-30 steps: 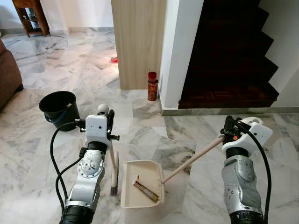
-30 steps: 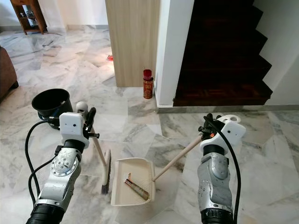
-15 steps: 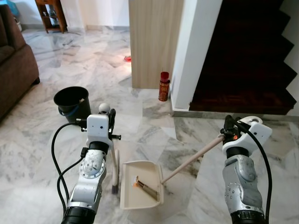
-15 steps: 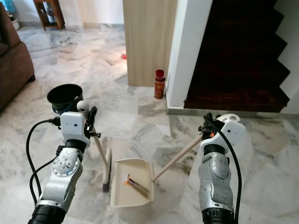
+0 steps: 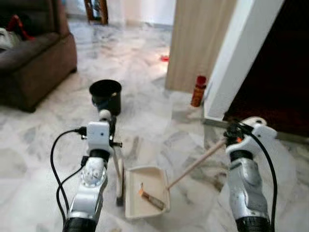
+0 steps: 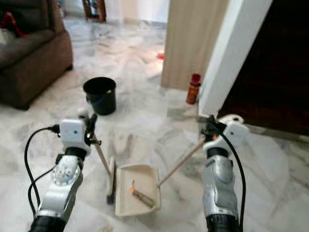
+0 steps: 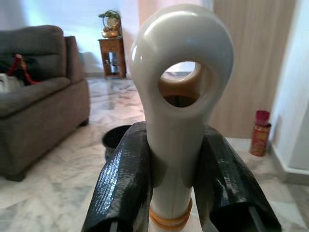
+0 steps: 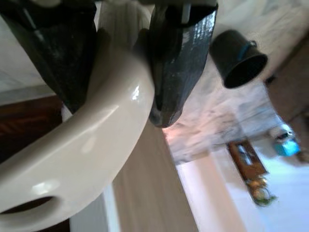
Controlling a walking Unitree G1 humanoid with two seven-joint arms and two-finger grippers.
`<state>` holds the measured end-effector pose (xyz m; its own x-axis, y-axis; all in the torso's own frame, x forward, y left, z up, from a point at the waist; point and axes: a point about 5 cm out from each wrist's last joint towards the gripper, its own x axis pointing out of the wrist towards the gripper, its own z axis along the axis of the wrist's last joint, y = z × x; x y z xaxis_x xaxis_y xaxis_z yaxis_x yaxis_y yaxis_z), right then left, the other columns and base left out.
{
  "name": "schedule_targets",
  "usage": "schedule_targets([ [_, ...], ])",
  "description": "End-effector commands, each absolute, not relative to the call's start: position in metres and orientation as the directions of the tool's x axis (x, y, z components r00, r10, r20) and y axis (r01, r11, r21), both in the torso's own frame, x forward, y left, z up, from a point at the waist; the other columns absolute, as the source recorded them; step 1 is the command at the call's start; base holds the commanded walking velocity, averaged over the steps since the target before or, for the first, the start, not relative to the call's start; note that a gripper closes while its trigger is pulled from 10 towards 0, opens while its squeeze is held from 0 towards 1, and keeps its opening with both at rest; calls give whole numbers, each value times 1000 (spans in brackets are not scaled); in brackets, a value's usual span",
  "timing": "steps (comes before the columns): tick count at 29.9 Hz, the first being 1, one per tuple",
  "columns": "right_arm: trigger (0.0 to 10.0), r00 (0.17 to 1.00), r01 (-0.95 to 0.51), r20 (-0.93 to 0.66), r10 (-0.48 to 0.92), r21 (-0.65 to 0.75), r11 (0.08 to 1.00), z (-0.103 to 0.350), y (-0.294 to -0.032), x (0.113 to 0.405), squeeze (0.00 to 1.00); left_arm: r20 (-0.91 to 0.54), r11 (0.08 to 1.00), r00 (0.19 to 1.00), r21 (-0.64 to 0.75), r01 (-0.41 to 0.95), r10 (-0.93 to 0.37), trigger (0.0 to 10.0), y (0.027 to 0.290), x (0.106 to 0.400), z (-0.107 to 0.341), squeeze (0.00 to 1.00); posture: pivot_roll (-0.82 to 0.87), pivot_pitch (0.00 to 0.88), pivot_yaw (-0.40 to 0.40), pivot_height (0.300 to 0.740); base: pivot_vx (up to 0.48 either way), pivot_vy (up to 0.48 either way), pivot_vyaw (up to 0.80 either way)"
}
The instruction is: Sweep floor
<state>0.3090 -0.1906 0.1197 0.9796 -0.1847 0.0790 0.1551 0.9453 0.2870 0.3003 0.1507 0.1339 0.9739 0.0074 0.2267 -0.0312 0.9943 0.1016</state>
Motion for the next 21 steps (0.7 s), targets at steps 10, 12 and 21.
schedule_targets([
  [10, 10000, 973, 156, 113, -199, 304, 940, 130, -198, 311, 0, 297, 994, 955, 106, -26, -7, 10000, 143, 302, 151, 0, 48, 0, -44, 740, 0, 0, 0],
  [12, 10000, 974, 151, 116, -194, 300, 942, 130, -198, 312, 0, 296, 994, 955, 106, -27, -5, 10000, 143, 303, 151, 0, 47, 0, -45, 740, 0, 0, 0],
  [21, 10000, 976, 134, 130, -176, 282, 950, 132, -196, 312, 0, 291, 994, 957, 103, -25, -6, 10000, 142, 302, 149, 0, 46, 0, -45, 740, 0, 0, 356],
])
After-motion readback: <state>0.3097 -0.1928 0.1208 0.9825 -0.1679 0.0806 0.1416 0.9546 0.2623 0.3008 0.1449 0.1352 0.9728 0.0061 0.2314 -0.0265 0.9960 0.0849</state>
